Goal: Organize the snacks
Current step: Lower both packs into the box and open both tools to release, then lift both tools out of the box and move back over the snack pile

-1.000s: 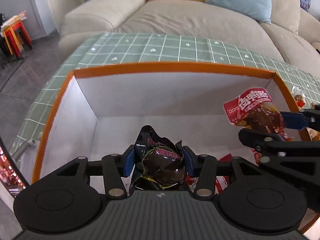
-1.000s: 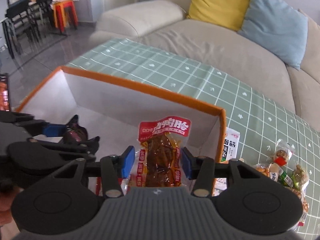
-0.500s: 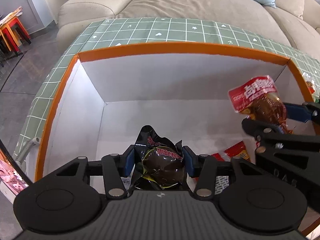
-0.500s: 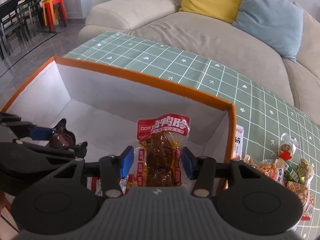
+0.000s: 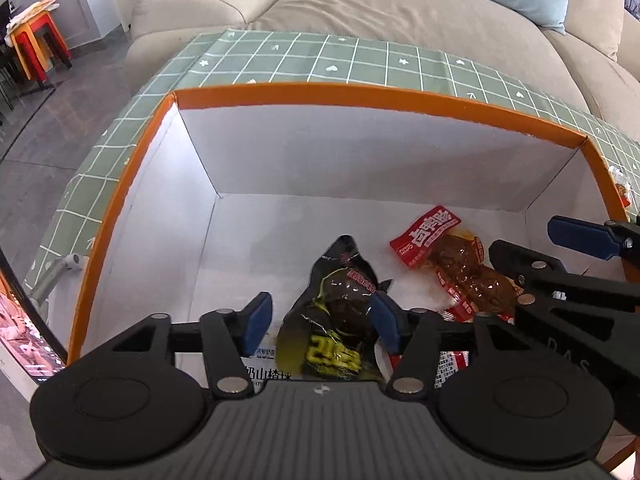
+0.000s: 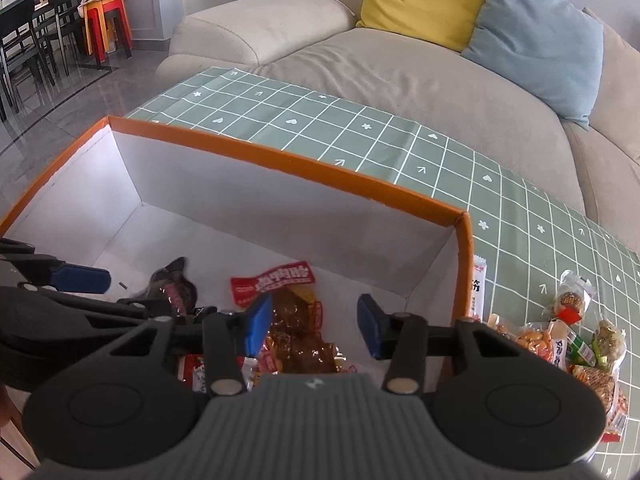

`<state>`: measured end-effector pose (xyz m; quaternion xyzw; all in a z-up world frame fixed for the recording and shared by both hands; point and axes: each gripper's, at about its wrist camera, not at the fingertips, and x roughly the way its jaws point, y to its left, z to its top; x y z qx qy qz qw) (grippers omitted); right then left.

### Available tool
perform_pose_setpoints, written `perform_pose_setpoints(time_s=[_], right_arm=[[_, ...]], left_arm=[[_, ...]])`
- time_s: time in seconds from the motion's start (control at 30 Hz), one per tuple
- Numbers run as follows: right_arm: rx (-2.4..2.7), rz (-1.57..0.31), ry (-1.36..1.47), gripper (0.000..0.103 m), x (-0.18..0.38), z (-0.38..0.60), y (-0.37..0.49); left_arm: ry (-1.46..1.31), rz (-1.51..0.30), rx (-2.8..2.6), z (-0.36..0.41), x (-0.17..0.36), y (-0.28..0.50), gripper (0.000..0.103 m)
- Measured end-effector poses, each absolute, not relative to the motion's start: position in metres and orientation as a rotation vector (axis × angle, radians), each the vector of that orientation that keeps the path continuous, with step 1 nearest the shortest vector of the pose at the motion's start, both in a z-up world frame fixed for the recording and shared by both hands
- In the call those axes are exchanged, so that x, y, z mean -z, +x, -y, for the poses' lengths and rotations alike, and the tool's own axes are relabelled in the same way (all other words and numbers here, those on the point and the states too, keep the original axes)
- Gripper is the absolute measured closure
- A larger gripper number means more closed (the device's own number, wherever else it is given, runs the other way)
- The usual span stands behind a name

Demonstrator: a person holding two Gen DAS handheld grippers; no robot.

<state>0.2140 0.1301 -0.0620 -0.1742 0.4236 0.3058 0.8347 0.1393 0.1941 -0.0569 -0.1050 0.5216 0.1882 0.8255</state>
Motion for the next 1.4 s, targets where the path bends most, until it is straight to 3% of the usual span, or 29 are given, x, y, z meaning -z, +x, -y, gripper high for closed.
perform_pose_setpoints(time_s=[0.13,0.4,0.87,1.4], right_arm=[[-0.643,-0.875,-0.371,0.05,0.054,-0.124,0.21],[-0.622,-0.784,-0.345,0.042,0.029,-0.094,0.194],[-0.466,-0.647,-0.133,0.036,-0.008,0.021,0.174],[-0.304,-0.618,-0.016,0.033,0.004,0.14,0.179]], left_arm=[[-0.21,-1.086,-0.404,-0.191,0.052,0.136,0.027],[-0.158,-0.987,-0.401,-0.169,0.031,0.125,0.027],[-0.076,-0.781,-0.216,-0.081,-0.004,0.116,0.026],[0.07,-0.706,0.028,0.021,-0.002,0.131,0.025]])
